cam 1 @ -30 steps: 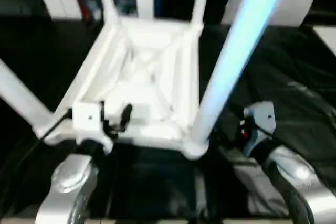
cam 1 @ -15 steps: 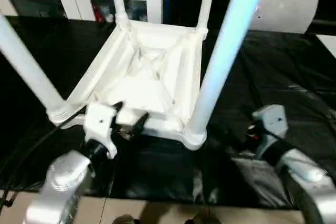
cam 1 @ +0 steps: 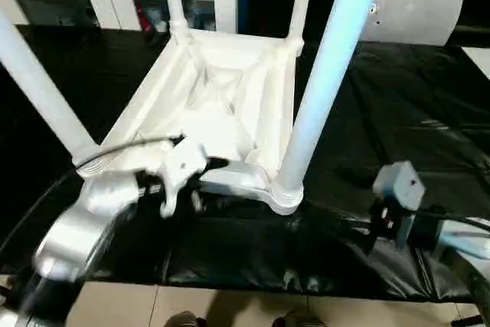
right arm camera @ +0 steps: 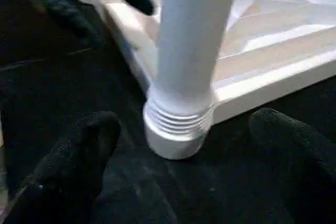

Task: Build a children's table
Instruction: Rotate table base

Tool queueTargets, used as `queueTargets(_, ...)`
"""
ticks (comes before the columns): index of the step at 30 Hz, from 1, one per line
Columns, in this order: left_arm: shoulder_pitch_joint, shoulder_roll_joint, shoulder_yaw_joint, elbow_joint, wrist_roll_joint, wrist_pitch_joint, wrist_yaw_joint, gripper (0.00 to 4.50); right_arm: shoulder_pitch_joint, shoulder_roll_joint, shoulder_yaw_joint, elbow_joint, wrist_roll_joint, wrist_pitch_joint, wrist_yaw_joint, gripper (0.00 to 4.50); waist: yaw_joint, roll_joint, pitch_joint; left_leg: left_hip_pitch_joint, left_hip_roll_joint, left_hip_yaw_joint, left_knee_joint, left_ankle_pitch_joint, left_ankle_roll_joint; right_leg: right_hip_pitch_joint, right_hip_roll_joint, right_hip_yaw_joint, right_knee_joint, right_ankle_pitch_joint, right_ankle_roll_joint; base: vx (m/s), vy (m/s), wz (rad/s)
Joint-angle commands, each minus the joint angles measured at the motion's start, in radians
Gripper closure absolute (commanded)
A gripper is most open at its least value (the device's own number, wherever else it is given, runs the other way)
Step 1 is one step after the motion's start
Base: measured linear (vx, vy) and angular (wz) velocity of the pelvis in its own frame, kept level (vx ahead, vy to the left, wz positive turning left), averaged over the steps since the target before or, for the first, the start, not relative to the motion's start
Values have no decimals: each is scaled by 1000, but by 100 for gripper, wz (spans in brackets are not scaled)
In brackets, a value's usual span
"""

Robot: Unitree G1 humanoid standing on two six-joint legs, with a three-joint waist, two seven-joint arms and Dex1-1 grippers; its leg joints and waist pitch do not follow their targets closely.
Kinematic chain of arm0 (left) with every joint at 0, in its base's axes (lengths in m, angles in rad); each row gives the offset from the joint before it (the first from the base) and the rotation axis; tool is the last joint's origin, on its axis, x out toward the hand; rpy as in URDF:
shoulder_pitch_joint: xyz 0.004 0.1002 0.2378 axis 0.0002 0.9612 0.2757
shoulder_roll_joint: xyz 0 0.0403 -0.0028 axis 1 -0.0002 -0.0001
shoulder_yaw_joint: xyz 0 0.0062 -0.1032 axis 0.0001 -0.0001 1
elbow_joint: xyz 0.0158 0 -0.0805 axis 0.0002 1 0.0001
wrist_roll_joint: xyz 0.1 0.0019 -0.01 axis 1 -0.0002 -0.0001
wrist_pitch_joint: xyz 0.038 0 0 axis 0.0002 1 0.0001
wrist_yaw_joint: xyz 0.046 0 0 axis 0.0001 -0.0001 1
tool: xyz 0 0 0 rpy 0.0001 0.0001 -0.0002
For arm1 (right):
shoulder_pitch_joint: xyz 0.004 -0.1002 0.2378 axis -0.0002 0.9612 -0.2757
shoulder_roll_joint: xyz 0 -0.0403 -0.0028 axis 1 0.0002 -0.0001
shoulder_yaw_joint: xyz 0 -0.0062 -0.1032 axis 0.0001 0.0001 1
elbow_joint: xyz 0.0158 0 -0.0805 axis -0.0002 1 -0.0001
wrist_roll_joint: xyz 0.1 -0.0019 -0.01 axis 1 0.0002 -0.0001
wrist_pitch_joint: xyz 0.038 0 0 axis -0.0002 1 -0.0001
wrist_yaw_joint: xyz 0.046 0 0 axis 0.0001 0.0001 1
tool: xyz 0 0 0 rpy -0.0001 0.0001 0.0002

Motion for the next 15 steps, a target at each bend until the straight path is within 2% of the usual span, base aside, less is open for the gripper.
queueTargets(1, -46, -9, -27, 76, 16, -32, -60, 89, 3, -12, 25, -29, 11, 8, 26, 0, 5, 3, -78, -8, 43, -5, -62, 76, 123, 53, -75, 44, -66, 185, -274, 0, 0, 0)
queueTargets(2, -73, -19, -33, 114, 12, -38, -81, 95, 6, -13, 33, -32, 11, 10, 31, 0, 7, 5, -76, -10, 45, -5, -63, 70, 129, 53, -79, 42, -67, 190, -285, 0, 0, 0)
queueTargets(3, -98, -26, -42, 153, 13, -50, -103, 107, 7, -14, 40, -32, 10, 11, 37, 0, 6, 2, -76, -11, 45, -4, -63, 62, 129, 53, -78, 42, -68, 186, -288, 0, 0, 0)
queueTargets(4, -124, -30, -55, 195, 21, -63, -127, 121, 10, -13, 44, -36, 11, 18, 39, 0, 8, 9, -75, -12, 46, -6, -63, 46, 127, 54, -81, 42, -68, 170, -294, 0, 0, 0)
queueTargets(5, -143, -32, -66, 227, 29, -74, -146, 130, 12, -12, 47, -39, 11, 24, 39, 0, 7, 4, -72, -12, 48, -5, -66, 29, 125, 53, -81, 42, -72, 147, -295, 0, 0, 0)
queueTargets(6, -162, -34, -77, 263, 35, -94, -173, 133, 16, -14, 50, -42, 11, 28, 37, 0, 7, 9, -71, -10, 49, -5, -67, 9, 118, 52, -81, 42, -76, 124, -298, 0, 0, 0)
queueTargets(7, -166, -35, -79, 271, 37, -99, -180, 139, 17, -14, 50, -43, 12, 29, 37, 0, 7, 6, -70, -11, 51, -5, -68, -2, 115, 53, -82, 43, -77, 109, -298, 0, 0, 0)
queueTargets(8, -181, -37, -89, 301, 49, -118, -192, 149, 17, -14, 51, -42, 7, 29, 31, 0, 6, 12, -67, -10, 51, -4, -70, -22, 106, 52, -83, 43, -81, 82, -300, 0, 0, 0)
queueTargets(9, -194, -40, -98, 327, 61, -133, -199, 160, 21, -15, 51, -44, 2, 25, 28, 0, 6, 9, -68, -10, 52, -4, -70, -31, 101, 54, -84, 44, -80, 71, -300, 0, 0, 0)
queueTargets(11, -226, -53, -114, 394, 87, -183, -212, 172, 24, -13, 50, -43, -9, 19, 16, 0, 9, 20, -67, -9, 52, -5, -71, -36, 93, 53, -84, 45, -83, 54, -298, 0, 0, 0)
queueTargets(12, -247, -62, -127, 439, 101, -211, -230, 172, 25, -11, 51, -44, -10, 19, 14, 0, 9, 21, -68, -8, 53, -4, -71, -42, 87, 54, -85, 46, -82, 52, -299, 0, 0, 0)
queueTargets(13, -252, -64, -130, 451, 105, -218, -235, 193, 25, -11, 51, -44, -10, 19, 14, 0, 9, 18, -66, -9, 51, -4, -72, -42, 88, 52, -83, 46, -87, 45, -295, 0, 0, 0)
queueTargets(15, -272, -71, -145, 490, 118, -240, -251, 211, 23, -8, 55, -42, -12, 21, 13, 0, 12, 21, -68, -9, 53, -4, -72, -40, 82, 53, -85, 47, -83, 50, -293, 0, 0, 0)
